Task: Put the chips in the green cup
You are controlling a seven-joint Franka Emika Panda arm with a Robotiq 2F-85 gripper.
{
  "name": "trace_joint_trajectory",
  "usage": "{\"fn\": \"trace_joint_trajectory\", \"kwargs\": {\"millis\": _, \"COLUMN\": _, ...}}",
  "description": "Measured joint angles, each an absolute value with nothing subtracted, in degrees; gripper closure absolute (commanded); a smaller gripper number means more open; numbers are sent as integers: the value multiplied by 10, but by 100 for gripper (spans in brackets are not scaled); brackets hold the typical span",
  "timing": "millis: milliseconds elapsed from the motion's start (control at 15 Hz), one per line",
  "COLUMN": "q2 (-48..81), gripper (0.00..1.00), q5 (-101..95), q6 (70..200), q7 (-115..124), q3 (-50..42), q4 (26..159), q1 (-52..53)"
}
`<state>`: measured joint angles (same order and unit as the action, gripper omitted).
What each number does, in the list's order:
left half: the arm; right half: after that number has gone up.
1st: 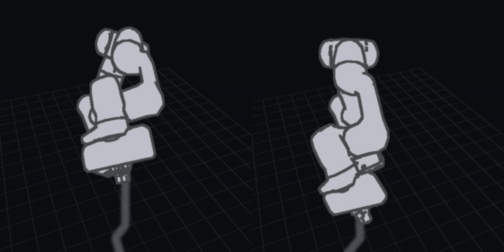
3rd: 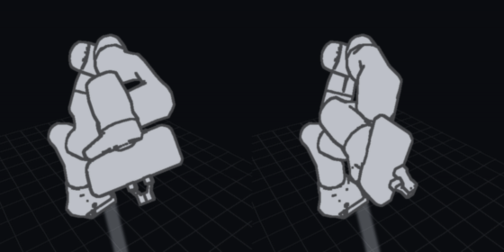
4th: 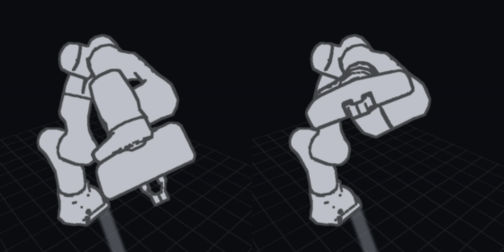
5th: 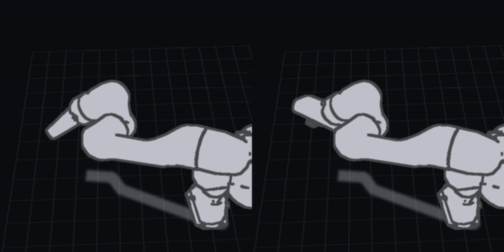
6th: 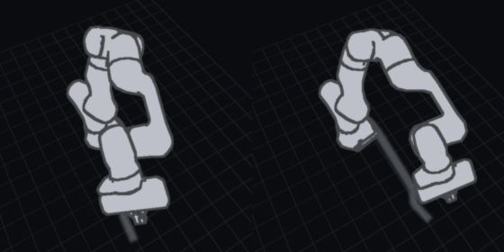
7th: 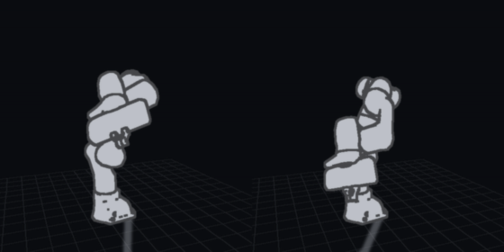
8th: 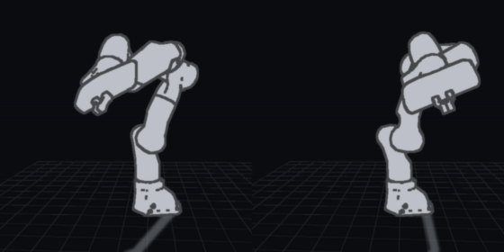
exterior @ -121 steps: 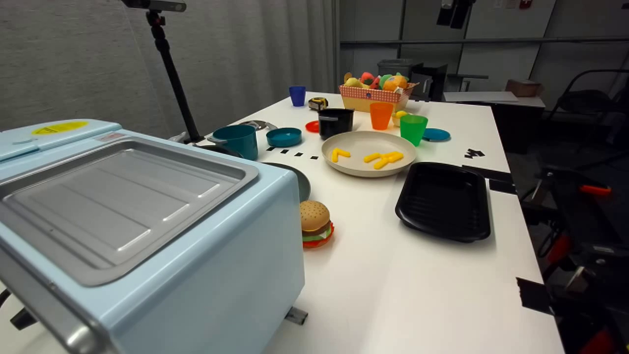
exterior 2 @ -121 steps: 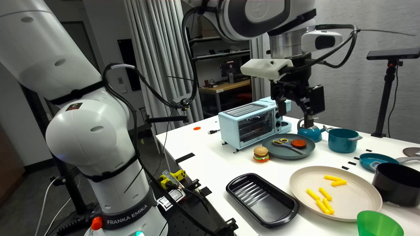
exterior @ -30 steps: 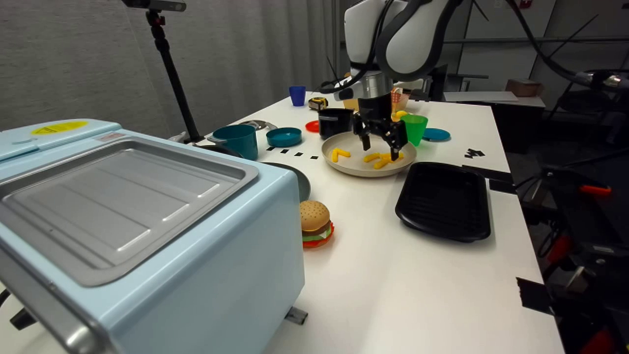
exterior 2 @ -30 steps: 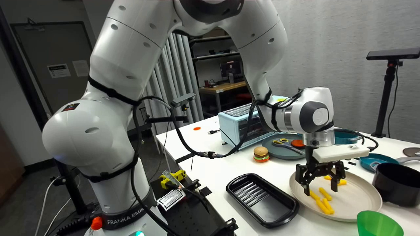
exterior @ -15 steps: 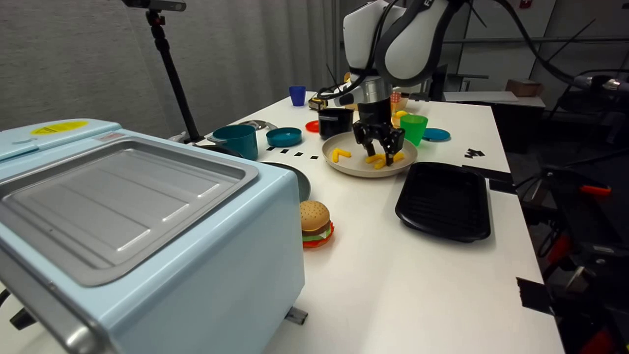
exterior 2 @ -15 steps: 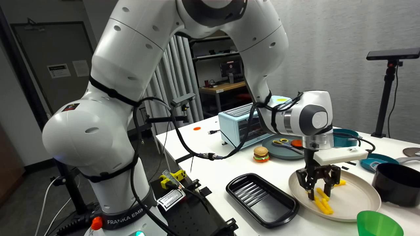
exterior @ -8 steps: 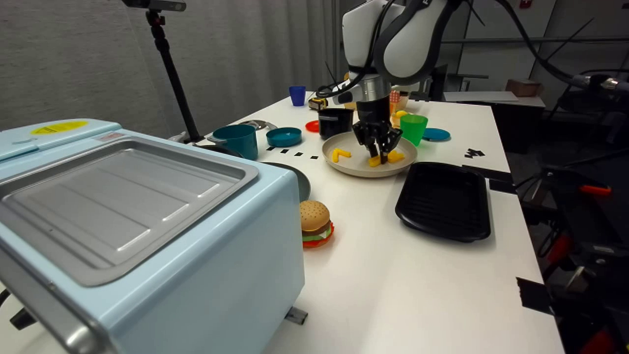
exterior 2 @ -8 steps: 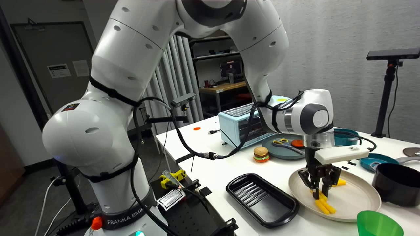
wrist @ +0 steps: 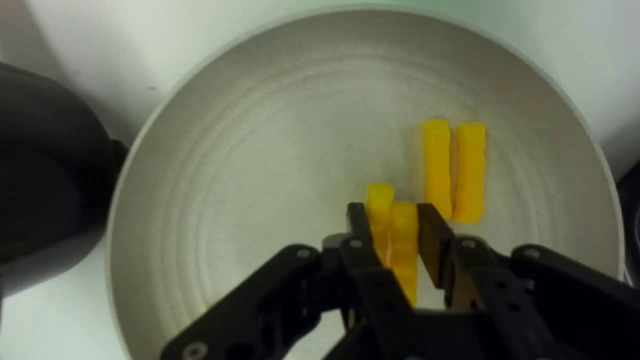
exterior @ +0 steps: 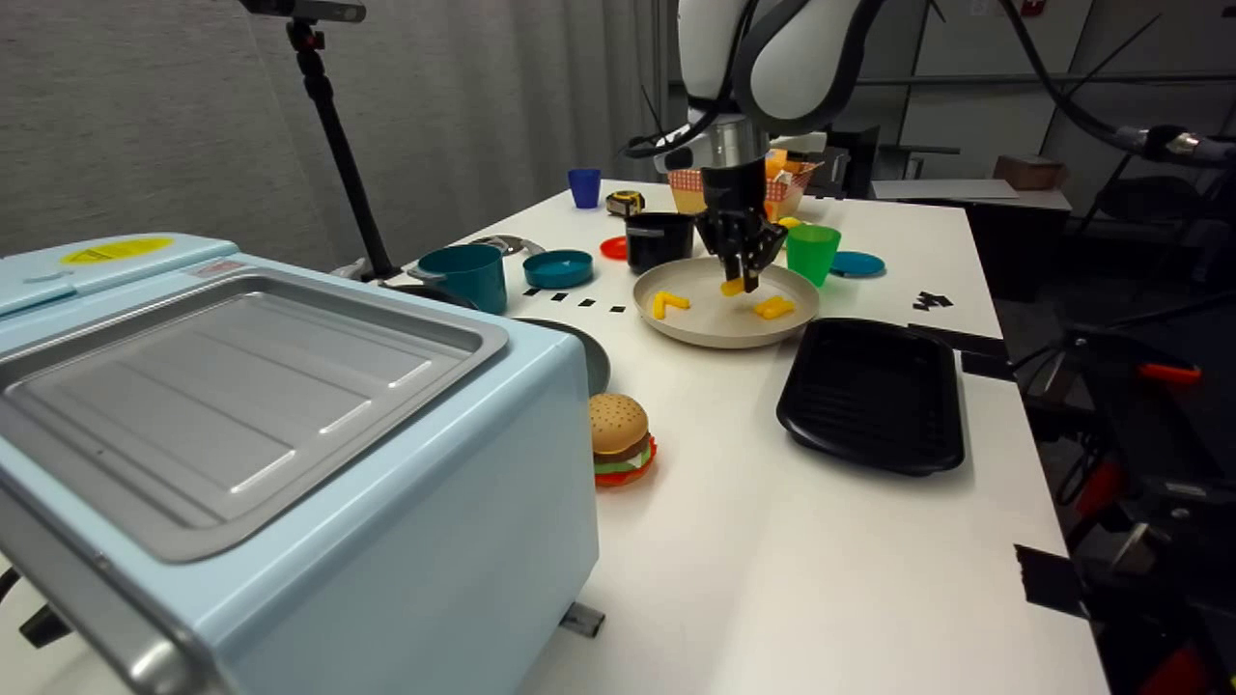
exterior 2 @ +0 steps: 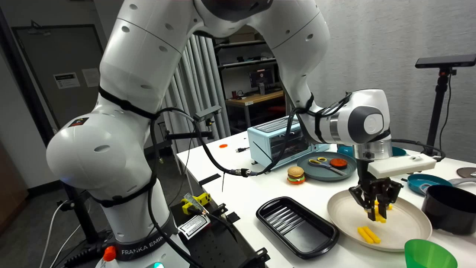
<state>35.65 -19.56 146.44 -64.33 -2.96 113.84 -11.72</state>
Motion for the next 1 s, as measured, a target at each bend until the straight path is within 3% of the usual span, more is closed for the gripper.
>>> {"fn": "trace_joint_trajectory", "kwargs": {"millis": 1000, "q2": 262, "gripper": 93, "q5": -204, "q6": 1397, "q7": -636, "q3": -111, "q4": 1146, "q1": -124}}
